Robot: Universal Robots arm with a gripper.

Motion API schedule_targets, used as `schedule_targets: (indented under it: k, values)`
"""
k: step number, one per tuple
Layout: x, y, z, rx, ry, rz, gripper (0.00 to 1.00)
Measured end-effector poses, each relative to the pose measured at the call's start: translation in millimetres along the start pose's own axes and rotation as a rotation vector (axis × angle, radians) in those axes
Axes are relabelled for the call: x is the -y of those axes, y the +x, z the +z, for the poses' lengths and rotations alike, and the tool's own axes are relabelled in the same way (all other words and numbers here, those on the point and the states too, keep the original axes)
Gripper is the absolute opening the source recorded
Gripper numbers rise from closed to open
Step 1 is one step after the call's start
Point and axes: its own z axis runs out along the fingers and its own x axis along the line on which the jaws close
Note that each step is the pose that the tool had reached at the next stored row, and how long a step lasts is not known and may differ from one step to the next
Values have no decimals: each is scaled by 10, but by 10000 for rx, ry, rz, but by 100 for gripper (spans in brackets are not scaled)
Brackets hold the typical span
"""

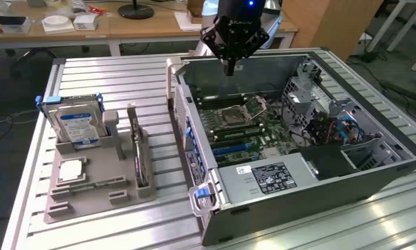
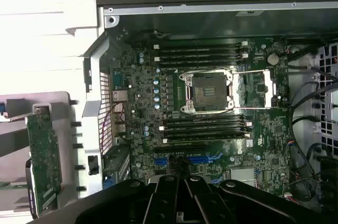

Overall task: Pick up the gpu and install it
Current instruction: 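Reach for the gpu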

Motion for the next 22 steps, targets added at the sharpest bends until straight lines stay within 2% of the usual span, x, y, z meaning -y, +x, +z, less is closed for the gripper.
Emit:
schedule_targets:
  k: [11,22]
  values:
    - [0,8,-1,0,1,2,10]
    - [13,140,-4,0,0,0,10]
